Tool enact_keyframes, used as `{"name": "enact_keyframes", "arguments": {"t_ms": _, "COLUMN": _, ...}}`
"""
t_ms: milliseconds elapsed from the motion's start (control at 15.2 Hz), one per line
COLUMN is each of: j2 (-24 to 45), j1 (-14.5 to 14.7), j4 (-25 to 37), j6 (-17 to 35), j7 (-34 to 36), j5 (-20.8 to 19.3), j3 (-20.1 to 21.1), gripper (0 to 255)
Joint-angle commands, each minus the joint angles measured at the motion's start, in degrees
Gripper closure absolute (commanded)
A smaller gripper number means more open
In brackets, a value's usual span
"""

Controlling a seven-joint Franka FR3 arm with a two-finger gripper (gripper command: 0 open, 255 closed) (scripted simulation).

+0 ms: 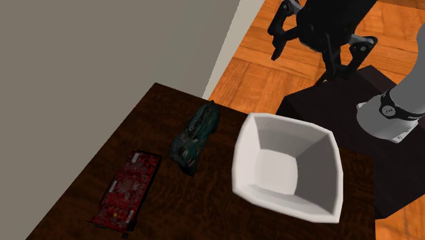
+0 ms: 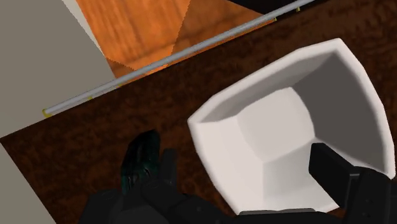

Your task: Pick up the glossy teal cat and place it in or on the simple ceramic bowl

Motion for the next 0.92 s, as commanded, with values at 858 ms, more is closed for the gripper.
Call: {"name": "enact_keyframes", "arguments": {"t_ms": 858, "j2": 31.86, "j1": -0.94, "j4": 24.08, "j6": 9.4, "j7": -13.88, "j5": -2.43, "j3": -1.17, "gripper": 0}}
